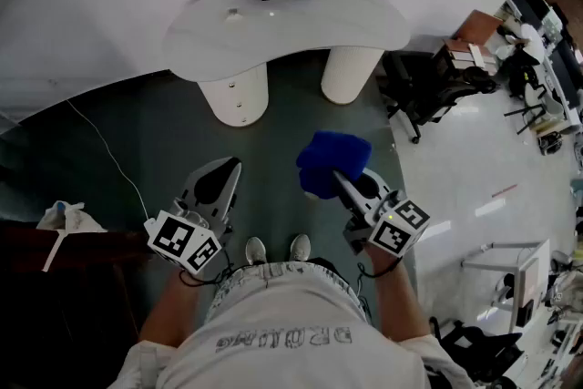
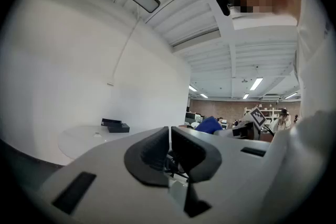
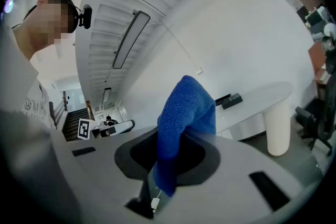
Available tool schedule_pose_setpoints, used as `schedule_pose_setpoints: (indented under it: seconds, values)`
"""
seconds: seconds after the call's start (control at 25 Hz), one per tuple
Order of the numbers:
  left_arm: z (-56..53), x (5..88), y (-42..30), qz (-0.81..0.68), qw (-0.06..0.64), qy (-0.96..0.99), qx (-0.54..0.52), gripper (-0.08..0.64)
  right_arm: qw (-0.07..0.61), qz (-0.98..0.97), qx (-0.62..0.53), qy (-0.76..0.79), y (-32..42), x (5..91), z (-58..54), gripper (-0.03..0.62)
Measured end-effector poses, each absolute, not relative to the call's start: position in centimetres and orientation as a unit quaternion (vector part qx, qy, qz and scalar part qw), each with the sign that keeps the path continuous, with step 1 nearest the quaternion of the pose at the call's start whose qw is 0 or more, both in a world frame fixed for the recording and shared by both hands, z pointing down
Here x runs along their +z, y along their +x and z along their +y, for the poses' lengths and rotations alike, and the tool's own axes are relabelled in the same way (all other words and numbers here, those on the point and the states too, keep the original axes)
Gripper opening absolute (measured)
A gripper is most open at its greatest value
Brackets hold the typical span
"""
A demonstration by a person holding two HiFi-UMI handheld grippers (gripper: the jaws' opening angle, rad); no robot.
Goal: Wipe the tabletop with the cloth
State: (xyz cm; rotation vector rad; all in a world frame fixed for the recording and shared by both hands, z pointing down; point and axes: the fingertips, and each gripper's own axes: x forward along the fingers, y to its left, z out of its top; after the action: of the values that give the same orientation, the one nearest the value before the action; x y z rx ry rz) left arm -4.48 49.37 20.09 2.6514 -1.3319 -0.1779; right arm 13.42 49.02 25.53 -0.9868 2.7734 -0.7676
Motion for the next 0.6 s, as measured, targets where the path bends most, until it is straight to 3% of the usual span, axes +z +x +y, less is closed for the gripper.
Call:
schedule_pose_setpoints:
  seconds: [0.6]
  values:
    - [49.4, 21.2, -4.2, -0.456, 0.088, 0.884, -0.057, 0.028, 0.048, 0.912, -0.253, -0.32, 14.1, 25.9, 48.9, 0.072]
